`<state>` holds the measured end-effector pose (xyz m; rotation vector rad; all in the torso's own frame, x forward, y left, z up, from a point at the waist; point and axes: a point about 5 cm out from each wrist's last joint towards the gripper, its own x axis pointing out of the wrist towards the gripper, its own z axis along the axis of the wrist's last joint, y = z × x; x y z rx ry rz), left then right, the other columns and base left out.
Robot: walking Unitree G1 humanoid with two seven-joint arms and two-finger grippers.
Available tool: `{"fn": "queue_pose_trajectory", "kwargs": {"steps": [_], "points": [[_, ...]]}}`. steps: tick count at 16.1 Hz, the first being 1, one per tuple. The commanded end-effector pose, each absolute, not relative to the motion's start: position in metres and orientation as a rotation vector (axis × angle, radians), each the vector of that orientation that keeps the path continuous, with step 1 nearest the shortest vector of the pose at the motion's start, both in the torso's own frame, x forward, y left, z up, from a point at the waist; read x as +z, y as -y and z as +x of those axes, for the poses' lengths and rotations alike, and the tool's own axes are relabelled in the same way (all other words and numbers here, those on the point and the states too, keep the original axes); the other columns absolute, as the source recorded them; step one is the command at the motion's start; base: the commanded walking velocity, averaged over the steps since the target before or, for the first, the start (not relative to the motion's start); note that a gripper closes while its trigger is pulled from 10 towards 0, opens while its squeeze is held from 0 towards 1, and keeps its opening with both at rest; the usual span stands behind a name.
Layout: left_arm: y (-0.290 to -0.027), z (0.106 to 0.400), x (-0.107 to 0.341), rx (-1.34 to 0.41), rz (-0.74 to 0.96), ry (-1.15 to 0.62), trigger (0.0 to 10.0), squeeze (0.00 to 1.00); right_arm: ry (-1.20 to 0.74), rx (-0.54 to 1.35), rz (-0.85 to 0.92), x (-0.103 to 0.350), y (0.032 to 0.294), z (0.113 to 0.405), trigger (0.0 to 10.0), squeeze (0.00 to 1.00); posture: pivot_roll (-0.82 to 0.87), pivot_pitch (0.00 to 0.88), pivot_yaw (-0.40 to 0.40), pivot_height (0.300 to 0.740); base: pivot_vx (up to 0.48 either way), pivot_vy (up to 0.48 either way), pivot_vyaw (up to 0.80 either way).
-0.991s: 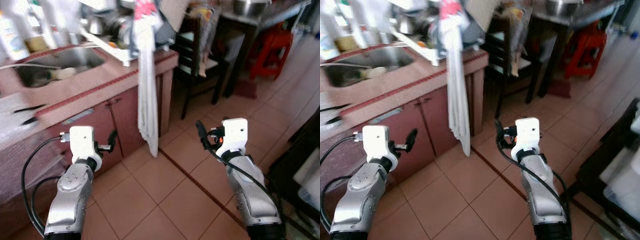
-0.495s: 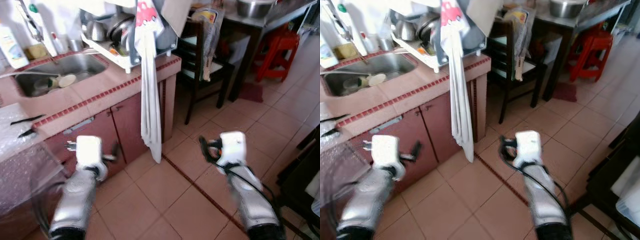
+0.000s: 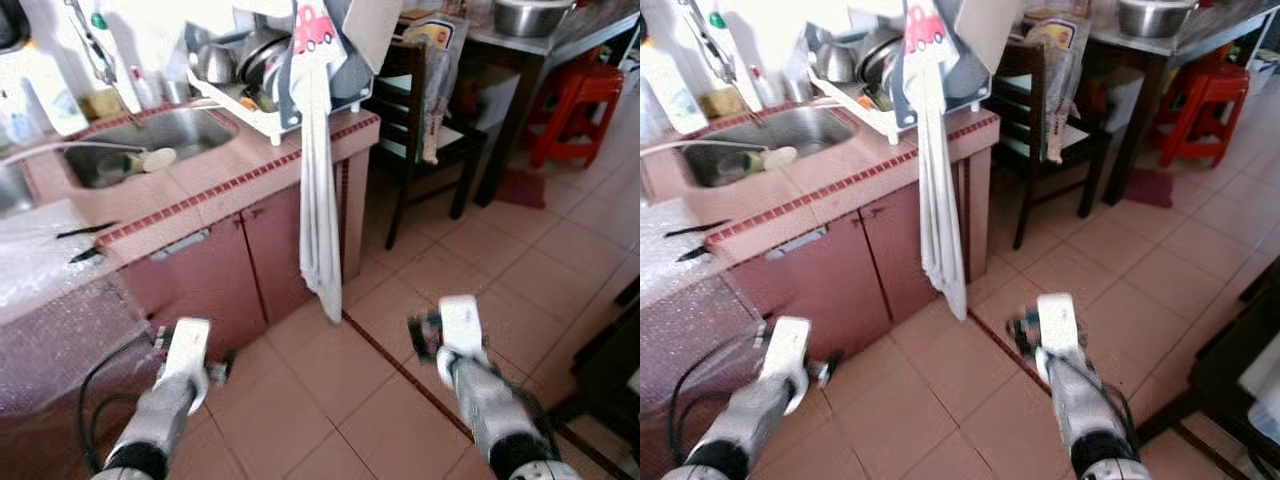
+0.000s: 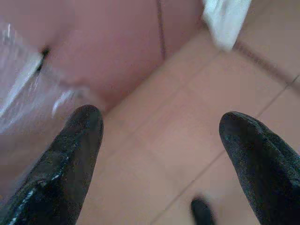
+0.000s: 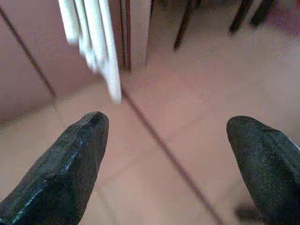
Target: Kitchen organization
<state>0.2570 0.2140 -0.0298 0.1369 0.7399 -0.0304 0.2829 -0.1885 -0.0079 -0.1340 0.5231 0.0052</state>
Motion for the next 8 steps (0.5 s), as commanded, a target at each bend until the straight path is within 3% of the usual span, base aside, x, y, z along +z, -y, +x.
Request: {"fn": "queue_pose_trajectory", "kwargs": {"steps": [1, 5, 8], "points": [[-0.215, 0.26, -0.028, -0.047, 0.162, -0.738, 10.0, 0.0, -0.545, -0.002, -0.123, -0.011, 0.188, 0.282, 10.0, 0.0, -0.1, 0.0, 0.08, 0.74, 0.0, 0.0, 0.0], [-0.215, 0.231, -0.053, -0.011, 0.124, -0.916, 10.0, 0.0, -0.809, -0.031, -0.05, -0.056, 0.187, 0.232, 10.0, 0.0, -0.1, 0.0, 0.076, 0.74, 0.0, 0.0, 0.0], [-0.221, 0.212, -0.065, 0.047, 0.085, -1.008, 10.0, 0.0, -0.882, -0.033, -0.038, -0.07, 0.188, 0.21, 10.0, 0.0, -0.11, 0.0, 0.075, 0.74, 0.0, 0.0, 0.0]]}}
